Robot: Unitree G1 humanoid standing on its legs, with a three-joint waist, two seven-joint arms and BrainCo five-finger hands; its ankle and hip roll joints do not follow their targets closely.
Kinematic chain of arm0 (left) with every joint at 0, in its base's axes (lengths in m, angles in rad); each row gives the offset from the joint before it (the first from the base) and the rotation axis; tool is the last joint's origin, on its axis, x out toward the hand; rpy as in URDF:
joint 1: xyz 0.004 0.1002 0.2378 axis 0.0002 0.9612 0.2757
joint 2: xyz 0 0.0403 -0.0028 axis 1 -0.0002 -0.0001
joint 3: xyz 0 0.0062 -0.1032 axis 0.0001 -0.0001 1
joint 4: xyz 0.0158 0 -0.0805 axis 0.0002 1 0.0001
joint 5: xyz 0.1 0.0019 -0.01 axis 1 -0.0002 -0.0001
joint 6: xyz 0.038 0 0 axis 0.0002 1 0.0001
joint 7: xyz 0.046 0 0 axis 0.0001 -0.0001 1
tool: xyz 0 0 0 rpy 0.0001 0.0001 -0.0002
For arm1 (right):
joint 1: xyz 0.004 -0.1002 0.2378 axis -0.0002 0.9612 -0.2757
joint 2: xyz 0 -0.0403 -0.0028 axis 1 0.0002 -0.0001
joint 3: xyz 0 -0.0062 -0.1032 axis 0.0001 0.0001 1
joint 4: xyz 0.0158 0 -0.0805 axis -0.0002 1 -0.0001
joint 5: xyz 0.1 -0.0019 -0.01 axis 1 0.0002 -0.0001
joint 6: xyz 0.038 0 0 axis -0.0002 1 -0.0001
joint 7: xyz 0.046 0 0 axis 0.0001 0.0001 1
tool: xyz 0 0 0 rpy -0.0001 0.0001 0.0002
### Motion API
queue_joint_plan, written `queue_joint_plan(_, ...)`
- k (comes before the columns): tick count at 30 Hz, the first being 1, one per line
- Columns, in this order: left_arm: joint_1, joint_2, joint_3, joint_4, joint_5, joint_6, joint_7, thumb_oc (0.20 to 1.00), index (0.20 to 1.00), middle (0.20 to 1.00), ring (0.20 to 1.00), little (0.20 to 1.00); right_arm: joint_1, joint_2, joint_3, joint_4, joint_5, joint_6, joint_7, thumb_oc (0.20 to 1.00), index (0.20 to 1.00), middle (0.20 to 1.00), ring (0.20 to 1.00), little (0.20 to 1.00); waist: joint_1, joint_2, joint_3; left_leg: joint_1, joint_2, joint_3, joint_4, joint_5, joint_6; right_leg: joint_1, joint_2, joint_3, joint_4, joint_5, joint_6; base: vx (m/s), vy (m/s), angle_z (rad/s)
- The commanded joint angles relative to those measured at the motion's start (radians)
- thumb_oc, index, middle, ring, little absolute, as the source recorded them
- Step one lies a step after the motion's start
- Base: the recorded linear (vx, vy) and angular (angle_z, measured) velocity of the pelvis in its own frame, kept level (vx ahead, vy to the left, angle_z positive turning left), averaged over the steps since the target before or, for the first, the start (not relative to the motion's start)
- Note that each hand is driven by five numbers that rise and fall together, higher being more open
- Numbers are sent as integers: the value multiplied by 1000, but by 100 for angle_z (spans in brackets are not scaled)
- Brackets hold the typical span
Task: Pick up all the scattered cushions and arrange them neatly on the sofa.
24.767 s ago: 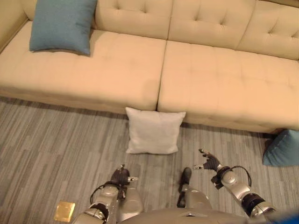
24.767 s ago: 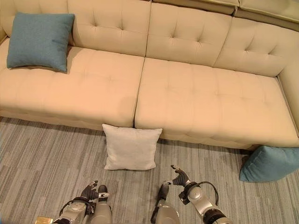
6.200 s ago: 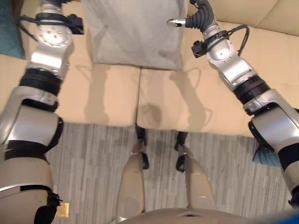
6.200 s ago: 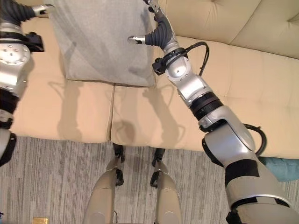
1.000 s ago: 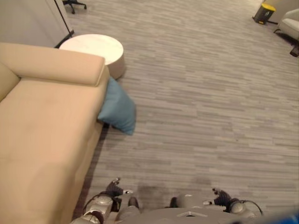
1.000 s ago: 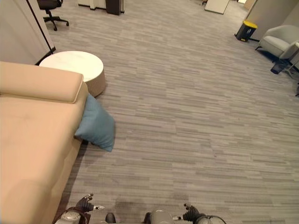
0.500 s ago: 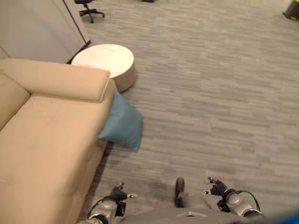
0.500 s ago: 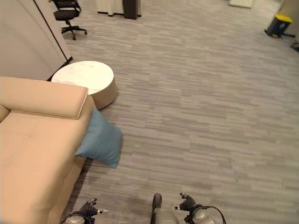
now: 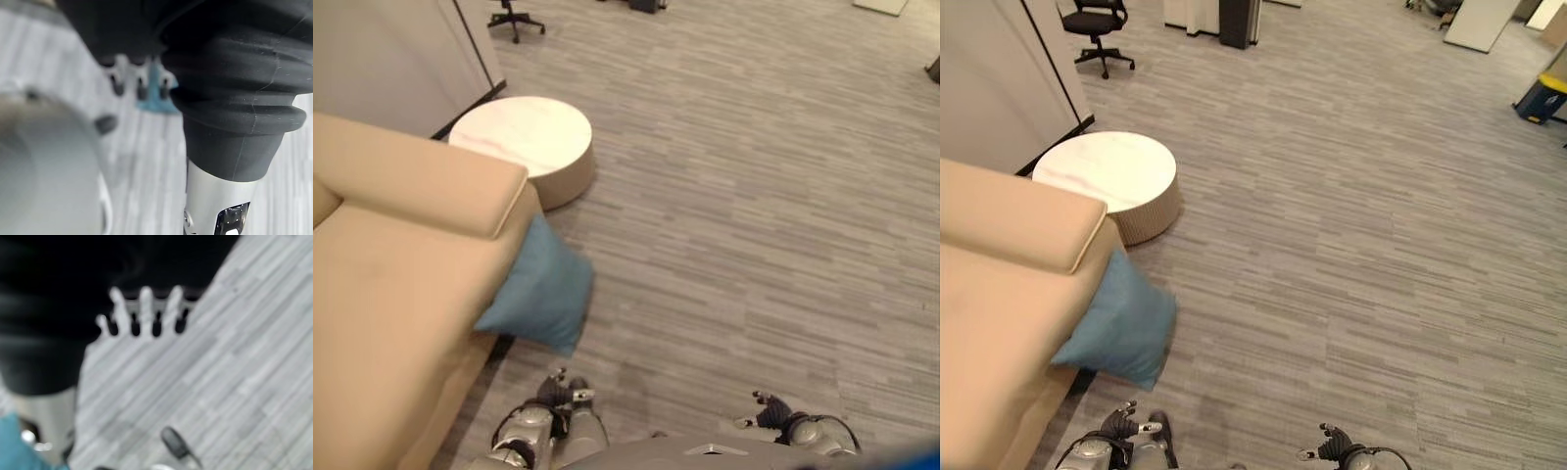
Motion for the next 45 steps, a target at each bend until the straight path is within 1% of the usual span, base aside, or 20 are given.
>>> queue_joint_plan(1, 11, 52, 16, 2, 8, -10, 5, 1000, 1000, 1000, 1000, 1000, -70, -1, -3, -54, -16, -22, -4, 1000, 1000, 1000, 1000, 1000, 42, -34, 30, -5, -48, -40, 119, -113, -44, -132, -68, 12, 239, 203, 101, 302, 183, -6)
queue_joint_plan(3, 8, 64, 19, -8, 0, -13, 7, 1000, 1000, 1000, 1000, 1000, -76, -1, -5, -81, -15, -25, -4, 1000, 1000, 1000, 1000, 1000, 34, -25, 42, 18, -60, -64, 128, -136, -25, -194, -81, 32, 369, 245, 116, 317, 172, 22)
queue_joint_plan(5, 7, 72, 22, -7, 0, -16, 11, 1000, 1000, 1000, 1000, 1000, -81, -4, 1, -108, -5, -28, 1, 1000, 1000, 1000, 1000, 1000, 24, -13, 47, 63, -81, -103, 114, -162, -13, -246, -84, 62, 360, 216, 88, 329, 117, 77)
queue_joint_plan(8, 2, 72, 19, -10, -2, -22, 11, 1000, 1000, 1000, 1000, 1000, -84, -11, 13, -134, -2, -32, -1, 1000, 1000, 1000, 1000, 1000, 13, -2, 45, 78, -87, -163, 94, -172, -23, -275, -100, 115, 198, 184, 62, 258, -40, 61)
queue_joint_plan(9, 1, 72, 14, -7, -4, -28, 8, 1000, 1000, 1000, 1000, 1000, -85, -17, 17, -152, 7, -36, -1, 1000, 1000, 1000, 1000, 1000, -13, -2, 42, 84, -98, -212, 92, -184, -28, -300, -93, 237, 85, 200, 65, 280, -77, 80)
queue_joint_plan(11, -14, 73, 16, -6, -8, -32, 14, 1000, 1000, 1000, 1000, 1000, -82, -22, 16, -174, 16, -36, 0, 1000, 1000, 1000, 1000, 1000, -21, -7, 53, 100, -104, -246, 88, -197, -37, -296, -105, 304, 7, 230, 79, 182, -77, 102)
queue_joint_plan(18, -18, 74, -4, -3, -16, -37, 9, 1000, 1000, 1000, 1000, 1000, -63, -30, 15, -204, 23, -40, -2, 1000, 1000, 1000, 1000, 1000, -20, -34, 52, 65, -99, -319, 113, -191, -76, -254, -110, 201, -38, 239, 77, 145, -148, 102)
queue_joint_plan(21, -29, 79, -2, -11, -28, -33, 10, 1000, 1000, 1000, 1000, 1000, -65, -34, 18, -228, 46, -46, -7, 1000, 1000, 1000, 1000, 1000, -35, -51, 61, 21, -35, -236, 141, -179, -94, -227, -103, 130, -59, 218, 60, 2, -253, 111)
queue_joint_plan(23, -44, 76, 1, -24, -54, -28, 11, 1000, 1000, 1000, 1000, 1000, -60, -40, 13, -227, 70, -47, -14, 1000, 1000, 1000, 1000, 1000, -51, -46, 87, -33, 44, -47, 236, -183, -103, -171, -83, 32, -75, 169, 38, 83, -283, 188)
queue_joint_plan(25, -47, 74, -4, -31, -46, -26, 8, 1000, 1000, 1000, 1000, 1000, -51, -40, 4, -218, 67, -42, -17, 1000, 1000, 1000, 1000, 1000, -74, -31, 86, -59, 63, 94, 176, -117, -113, -159, -73, -16, -87, 161, 35, 37, -53, 177)
queue_joint_plan(26, -47, 74, -4, -31, -46, -26, 8, 1000, 1000, 1000, 1000, 1000, -51, -40, 4, -218, 67, -42, -17, 1000, 1000, 1000, 1000, 1000, -74, -31, 86, -59, 63, 94, 176, -116, -113, -159, -73, -16, -87, 161, 35, 46, 1, 131)
queue_joint_plan(27, -42, 80, 0, -27, -27, -26, 5, 1000, 1000, 1000, 1000, 1000, -47, -42, -5, -216, 62, -43, -18, 1000, 1000, 1000, 1000, 1000, -92, -21, 79, -67, 81, 226, 149, -80, -118, -153, -64, -58, -86, 157, 31, 101, 24, 86)
queue_joint_plan(28, -36, 84, 8, -30, -30, -25, 4, 1000, 1000, 1000, 1000, 1000, -54, -38, -4, -215, 55, -44, -19, 1000, 1000, 1000, 1000, 1000, -84, -24, 73, -66, 76, 233, 153, -84, -115, -147, -61, -72, -83, 150, 28, 160, 62, 37)
queue_joint_plan(30, -14, 94, 24, -25, -28, -24, 5, 1000, 1000, 1000, 1000, 1000, -56, -27, 10, -218, 47, -46, -15, 1000, 1000, 1000, 1000, 1000, -54, -31, 70, -74, 35, 134, 149, -105, -103, -133, -58, -60, -61, 130, 28, 185, 92, -19)
queue_joint_plan(34, 8, 115, 41, -22, -24, -22, 4, 1000, 1000, 1000, 1000, 1000, -63, -3, 25, -237, 26, -45, -6, 1000, 1000, 1000, 1000, 1000, -41, -41, 63, -28, 3, 120, 92, -127, -73, -174, -98, -55, 100, 139, 70, 152, 163, -9)
queue_joint_plan(35, 3, 128, 40, -32, -26, -21, 6, 1000, 1000, 1000, 1000, 1000, -72, -1, 32, -258, 21, -45, -7, 1000, 1000, 1000, 1000, 1000, -50, -35, 72, -10, -24, 75, 71, -131, -50, -236, -110, 12, 226, 164, 102, 191, 181, -8)
queue_joint_plan(36, 0, 129, 37, -27, -21, -24, 7, 1000, 1000, 1000, 1000, 1000, -69, -5, 34, -274, 27, -47, -5, 1000, 1000, 1000, 1000, 1000, -70, -23, 75, 8, -45, 26, 52, -135, -44, -265, -79, 104, 223, 139, 92, 200, 119, 25)
queue_joint_plan(39, -1, 127, 32, -25, -20, -30, 14, 1000, 1000, 1000, 1000, 1000, -71, -12, 38, -291, 28, -47, -4, 1000, 1000, 1000, 1000, 1000, -75, -7, 73, 25, -46, -7, 33, -139, -46, -269, -91, 143, 150, 130, 75, 91, -16, 87)
queue_joint_plan(41, -9, 119, 26, -22, -22, -36, 16, 1000, 1000, 1000, 1000, 1000, -83, -20, 50, -292, 26, -47, -2, 1000, 1000, 1000, 1000, 1000, -91, -2, 75, 36, -57, -51, 15, -121, -44, -301, -93, 273, 28, 198, 74, 121, -82, 72)
queue_joint_plan(45, -17, 117, 29, -4, -30, -36, 21, 1000, 1000, 1000, 1000, 1000, -78, -13, 52, -280, 21, -43, -2, 1000, 1000, 1000, 1000, 1000, -93, -11, 71, 42, -66, -104, 9, -118, -55, -301, -96, 304, -22, 223, 83, 121, -100, 58)
